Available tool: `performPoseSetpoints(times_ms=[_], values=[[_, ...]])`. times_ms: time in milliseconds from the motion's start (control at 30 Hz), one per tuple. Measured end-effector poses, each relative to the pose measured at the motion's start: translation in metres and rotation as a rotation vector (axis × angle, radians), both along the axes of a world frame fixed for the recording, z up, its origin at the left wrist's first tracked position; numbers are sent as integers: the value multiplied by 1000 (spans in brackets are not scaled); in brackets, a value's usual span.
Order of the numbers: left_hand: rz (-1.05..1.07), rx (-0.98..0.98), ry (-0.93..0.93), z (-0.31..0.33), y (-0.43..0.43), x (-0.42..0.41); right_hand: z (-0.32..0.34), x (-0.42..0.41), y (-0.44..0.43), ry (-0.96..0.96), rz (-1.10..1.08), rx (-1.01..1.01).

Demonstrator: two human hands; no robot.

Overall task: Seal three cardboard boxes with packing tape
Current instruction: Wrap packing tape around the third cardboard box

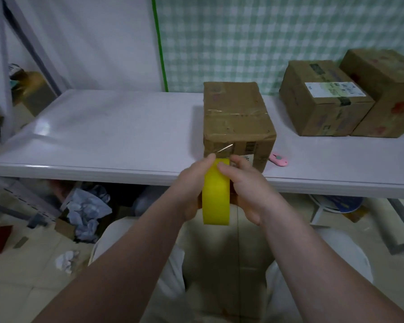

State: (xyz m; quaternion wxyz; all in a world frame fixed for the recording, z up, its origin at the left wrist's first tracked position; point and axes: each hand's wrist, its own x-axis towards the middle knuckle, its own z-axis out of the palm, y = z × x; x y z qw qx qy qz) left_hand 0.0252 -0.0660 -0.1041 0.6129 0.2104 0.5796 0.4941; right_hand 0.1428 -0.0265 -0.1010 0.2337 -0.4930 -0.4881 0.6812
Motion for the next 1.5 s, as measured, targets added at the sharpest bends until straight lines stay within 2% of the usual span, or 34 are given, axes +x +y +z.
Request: performPoseSetpoints(times_ms=[100, 133, 200, 267, 300, 400, 500, 800, 900, 1167, 1333, 1400, 1500], values=[[-47, 79, 18, -1, -1, -2, 13, 8, 1, -270, 174, 224], [-70, 93, -7, -2, -1, -2, 18, 12, 5, -416, 180, 379], [-93, 107, -26, -2, -4, -3, 33, 18, 12, -661, 59, 730], [-90, 108, -21, -2, -4, -6, 47, 19, 21, -726, -104, 999], [-89, 108, -24, -2, -4, -7, 51, 16, 29, -741, -117, 1111], [-69, 93, -48, 1, -5, -9, 49, 2, 56, -855, 152, 1289], [-42, 88, -36, 4, -6, -12, 38, -9, 72, -934, 317, 1342], [-89, 26, -51, 7, -1, -16, 26, -18, 68, -1057, 302, 1407], [-108, 6, -65, 8, 0, -18, 26, -19, 67, -1067, 293, 1405], [-57, 44, 42, 15, 1, -10, 22, -20, 67, -1064, 273, 1440], [-4, 40, -12, 17, -2, -3, 27, -14, 68, -1020, 321, 1432], [26, 35, -21, 18, -1, -1, 27, -8, 71, -904, 175, 1415], [29, 47, -24, 20, -1, 3, 25, 15, 76, -752, -238, 1403]])
